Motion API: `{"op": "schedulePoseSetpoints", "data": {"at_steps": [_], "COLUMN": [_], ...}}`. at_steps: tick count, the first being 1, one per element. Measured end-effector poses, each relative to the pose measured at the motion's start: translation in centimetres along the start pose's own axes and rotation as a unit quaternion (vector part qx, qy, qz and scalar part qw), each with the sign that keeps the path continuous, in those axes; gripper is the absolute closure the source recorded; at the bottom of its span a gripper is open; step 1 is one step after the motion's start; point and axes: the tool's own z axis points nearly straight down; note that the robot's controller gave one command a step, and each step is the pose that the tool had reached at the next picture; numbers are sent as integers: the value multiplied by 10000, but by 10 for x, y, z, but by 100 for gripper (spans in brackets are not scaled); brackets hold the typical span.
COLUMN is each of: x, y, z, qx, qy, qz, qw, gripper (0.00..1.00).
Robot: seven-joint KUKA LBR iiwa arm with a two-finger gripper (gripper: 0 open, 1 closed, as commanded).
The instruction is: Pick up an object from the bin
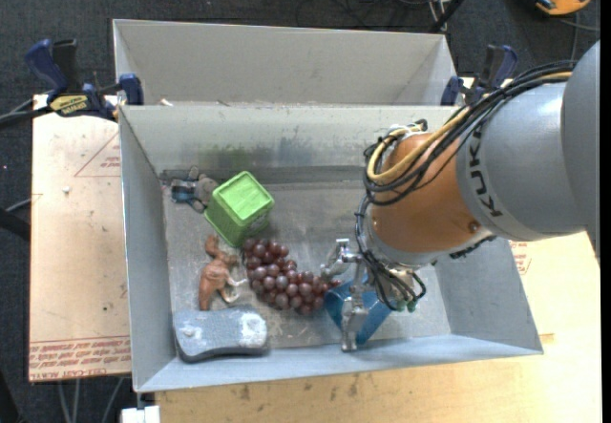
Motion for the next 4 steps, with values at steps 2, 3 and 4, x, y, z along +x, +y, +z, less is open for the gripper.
{"op": "schedulePoseSetpoints", "data": {"at_steps": [2, 3, 4], "x": [-8, -7, -11], "y": [-24, -24, -16], "z": [-120, -120, -108], "qx": [32, 32, 47], "qy": [-95, -91, -115], "qz": [273, 273, -231], "qw": [9996, 9996, 9997], "gripper": [100, 100, 100]}}
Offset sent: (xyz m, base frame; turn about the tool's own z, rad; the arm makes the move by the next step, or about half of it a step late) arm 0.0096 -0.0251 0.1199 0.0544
